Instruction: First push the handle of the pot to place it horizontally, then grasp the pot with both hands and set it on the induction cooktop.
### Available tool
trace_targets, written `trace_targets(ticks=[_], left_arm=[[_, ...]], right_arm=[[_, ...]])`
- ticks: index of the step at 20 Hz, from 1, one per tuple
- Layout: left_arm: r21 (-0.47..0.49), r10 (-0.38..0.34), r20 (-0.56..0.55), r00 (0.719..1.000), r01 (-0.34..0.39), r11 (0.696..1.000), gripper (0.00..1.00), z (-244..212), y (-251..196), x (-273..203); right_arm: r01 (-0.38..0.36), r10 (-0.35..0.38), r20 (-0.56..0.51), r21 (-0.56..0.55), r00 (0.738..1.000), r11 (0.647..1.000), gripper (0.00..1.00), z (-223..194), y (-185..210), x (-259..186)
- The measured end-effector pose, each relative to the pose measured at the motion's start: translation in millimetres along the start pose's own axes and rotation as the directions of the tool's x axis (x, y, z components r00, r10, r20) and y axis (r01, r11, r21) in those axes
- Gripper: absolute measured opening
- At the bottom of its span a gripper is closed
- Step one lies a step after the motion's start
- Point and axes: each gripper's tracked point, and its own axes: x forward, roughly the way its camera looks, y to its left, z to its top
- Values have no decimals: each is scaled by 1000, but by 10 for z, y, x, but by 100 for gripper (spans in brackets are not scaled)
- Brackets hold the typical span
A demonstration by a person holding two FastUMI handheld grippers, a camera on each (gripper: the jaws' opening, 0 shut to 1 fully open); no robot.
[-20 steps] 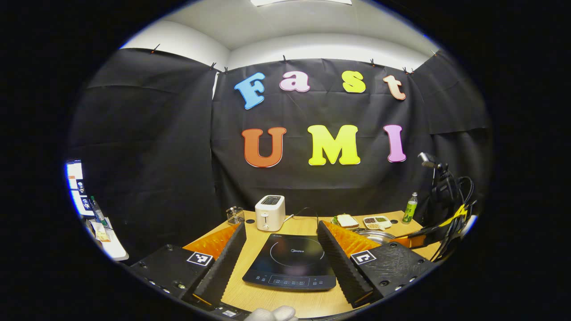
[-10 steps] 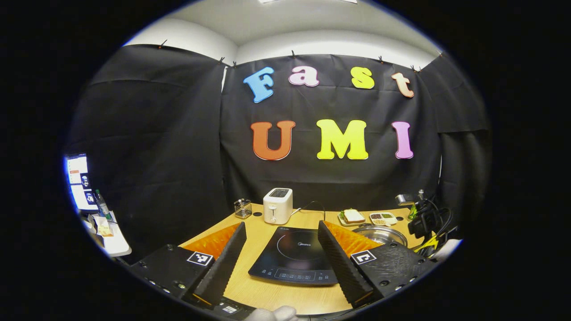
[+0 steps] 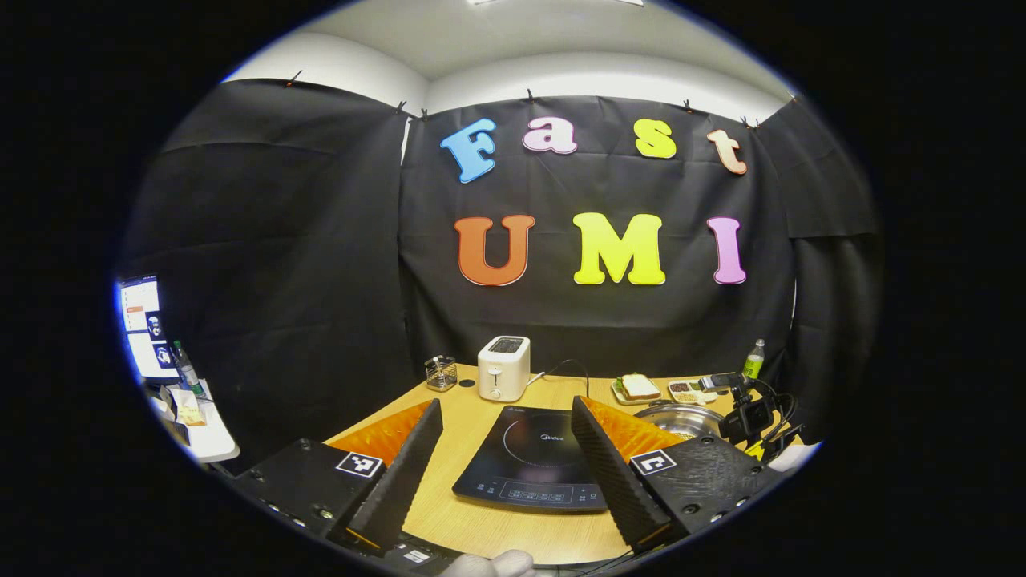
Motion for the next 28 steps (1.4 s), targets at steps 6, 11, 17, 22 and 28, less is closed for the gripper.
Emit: trace_targets(ticks=[6,11,17,22,28], left_arm=[[8,-8,2,1000,8,1000,96,-22,-31,-8],[4,-28,2,1000,28,1000,96,-12,-125,43],[1,-66,5,998,66,998,96,-11,-315,89],[1,-86,4,996,86,996,96,-24,-420,151],[-6,-104,-5,995,104,995,96,-40,-545,245]], right_arm=[[22,-22,-7,26,1000,999,1,-112,-221,-24],[66,-66,-9,42,998,997,0,-172,-513,-60],[116,-115,-8,70,993,991,1,-187,-883,-137],[133,-135,7,136,991,982,1,-115,-1156,-240],[183,-185,2,125,983,975,1,-126,-1461,-291]])
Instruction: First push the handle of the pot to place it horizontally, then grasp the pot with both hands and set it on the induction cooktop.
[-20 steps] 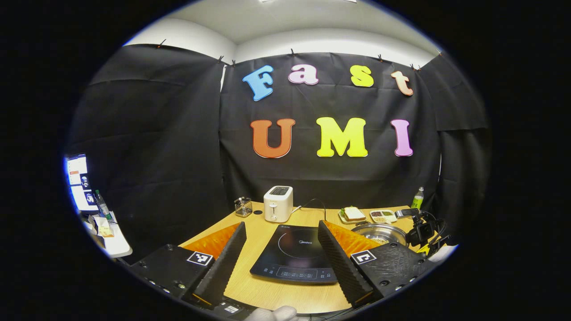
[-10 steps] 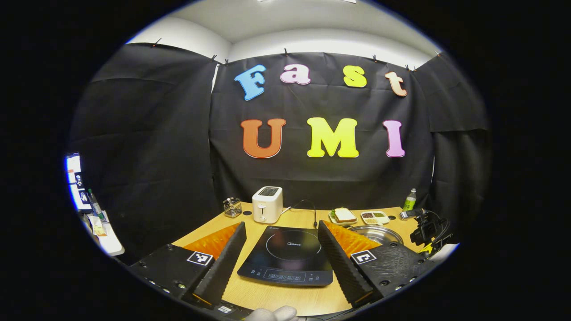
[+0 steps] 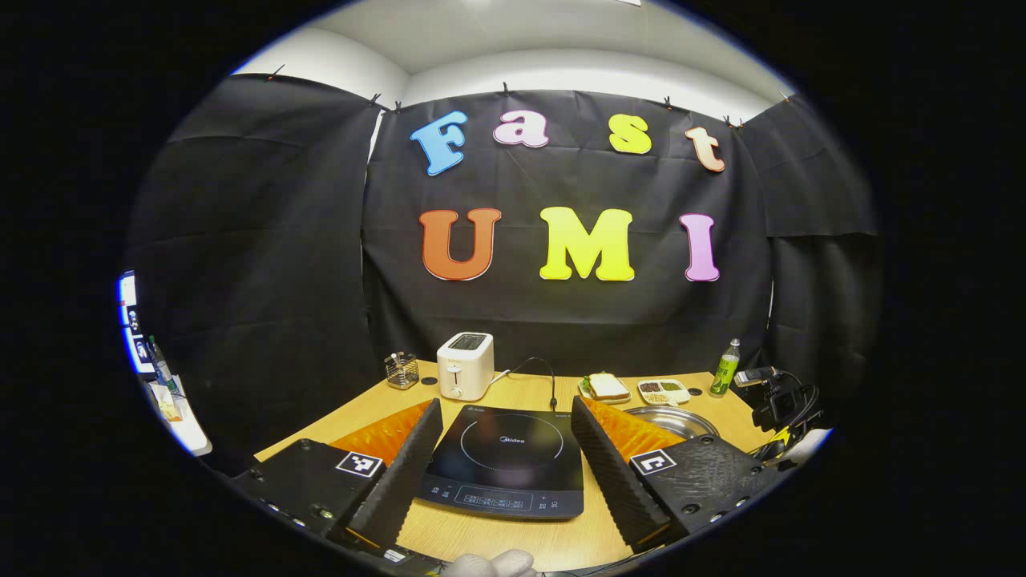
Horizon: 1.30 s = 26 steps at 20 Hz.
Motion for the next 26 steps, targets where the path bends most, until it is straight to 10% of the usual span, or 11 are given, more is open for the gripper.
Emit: trace_targets(ticks=[26], left_arm=[[-9,136,-54,989,-137,991,96,-188,-613,381]], right_arm=[[2,-3,-7,-178,1000,984,4,797,-1047,367]])
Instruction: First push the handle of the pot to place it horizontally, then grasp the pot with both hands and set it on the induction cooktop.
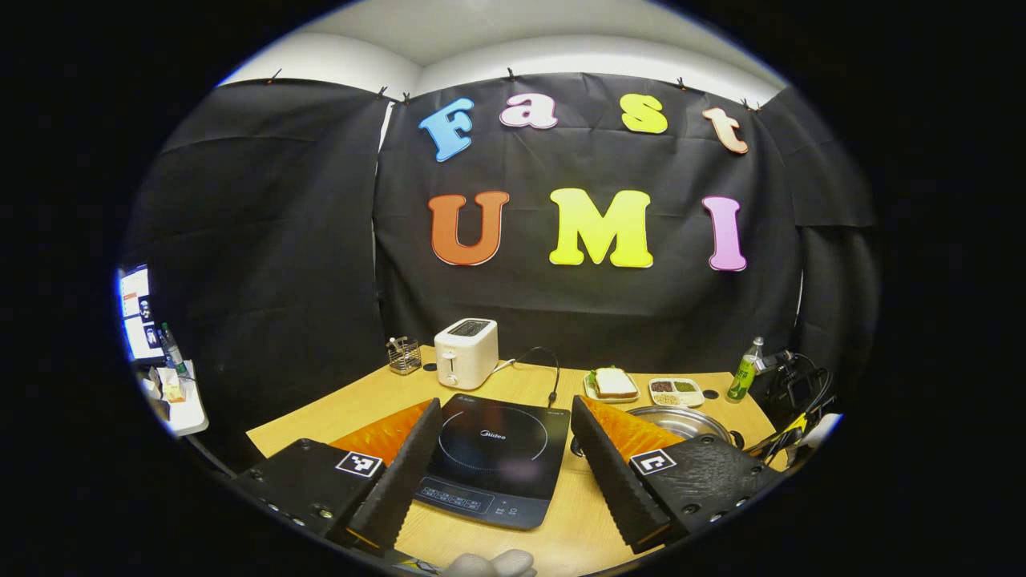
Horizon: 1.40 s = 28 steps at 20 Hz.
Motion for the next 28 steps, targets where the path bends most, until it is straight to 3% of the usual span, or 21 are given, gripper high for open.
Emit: trace_targets(ticks=[7,11,12,13,16,18,21,22,28], left_arm=[[-9,-29,-17,999,29,1000,96,-25,-91,-30],[16,-77,-12,997,77,997,96,-7,15,-94],[25,-94,-11,996,94,995,96,-13,49,-114],[33,-114,-17,993,115,993,96,-37,65,-121],[59,-187,-29,982,189,980,96,-78,95,-180],[83,-237,-32,971,238,968,96,-115,93,-209],[115,-285,-43,958,288,951,96,-187,104,-242],[116,-297,-48,954,300,947,96,-214,89,-238],[104,-317,-77,945,324,940,96,-394,-118,-50]], right_arm=[[-5,5,12,36,1000,999,4,-39,1,-71],[41,-46,61,86,997,995,0,-169,30,-358],[59,-67,79,101,995,993,7,-209,38,-448],[78,-90,98,117,991,990,1,-257,47,-553],[104,-134,181,167,974,980,1,-399,133,-865],[140,-177,206,184,962,973,16,-591,151,-1029],[173,-218,219,208,951,963,78,-842,203,-1191],[179,-227,214,219,950,959,82,-906,210,-1218],[128,-212,248,315,945,940,79,-794,199,-1237]])
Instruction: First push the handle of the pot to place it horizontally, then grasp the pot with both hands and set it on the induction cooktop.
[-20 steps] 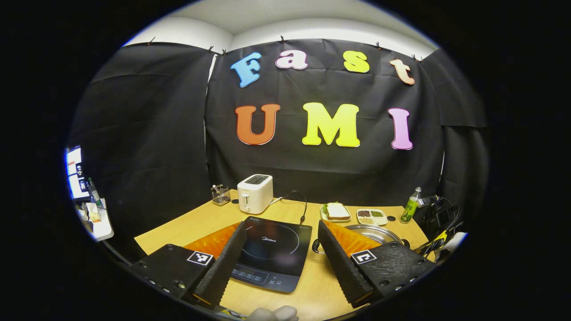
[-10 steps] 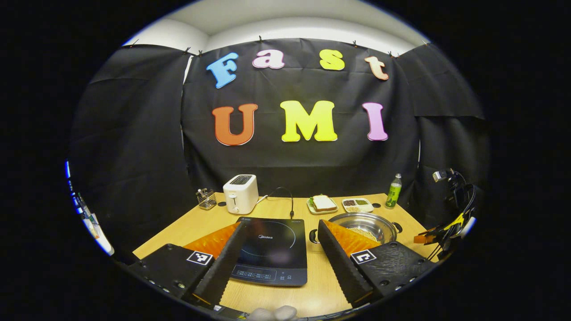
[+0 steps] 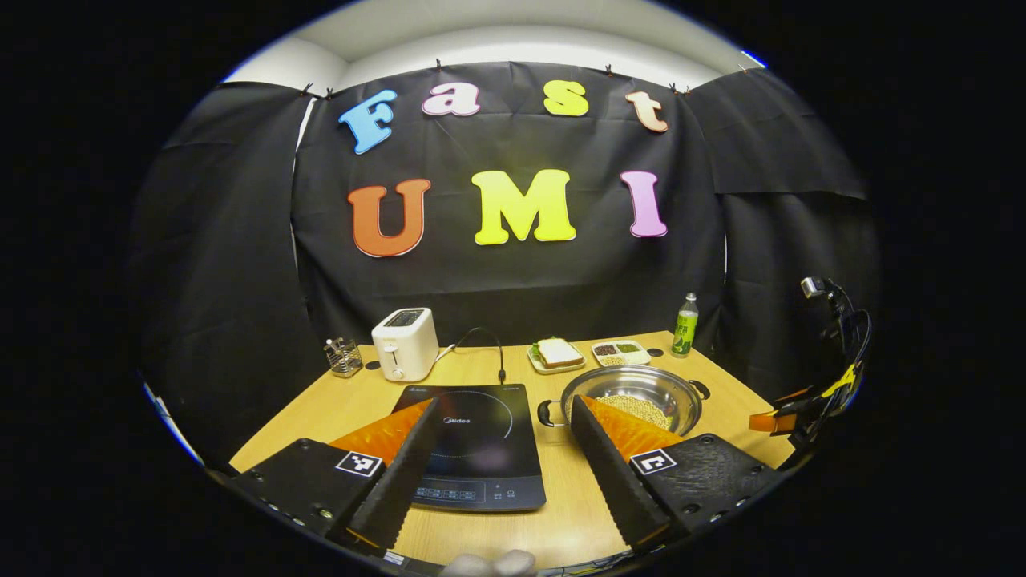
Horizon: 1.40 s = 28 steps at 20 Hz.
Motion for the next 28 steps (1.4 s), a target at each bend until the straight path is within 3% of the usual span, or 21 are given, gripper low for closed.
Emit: trace_targets(ticks=[3,8,16,28], left_arm=[[-6,-7,-27,1000,7,1000,97,-99,-131,282],[-5,24,-95,995,-24,1000,97,-360,-263,919],[7,36,-243,969,-35,999,96,-900,-445,1899],[-71,-34,-395,918,6,997,97,-1465,-778,2427]], right_arm=[[-18,18,8,-4,1000,1000,88,199,24,186],[-69,68,-25,-59,997,996,89,535,165,705],[-94,84,-100,-103,991,990,89,860,201,1530],[-122,106,-176,-87,979,989,89,778,214,1987]])
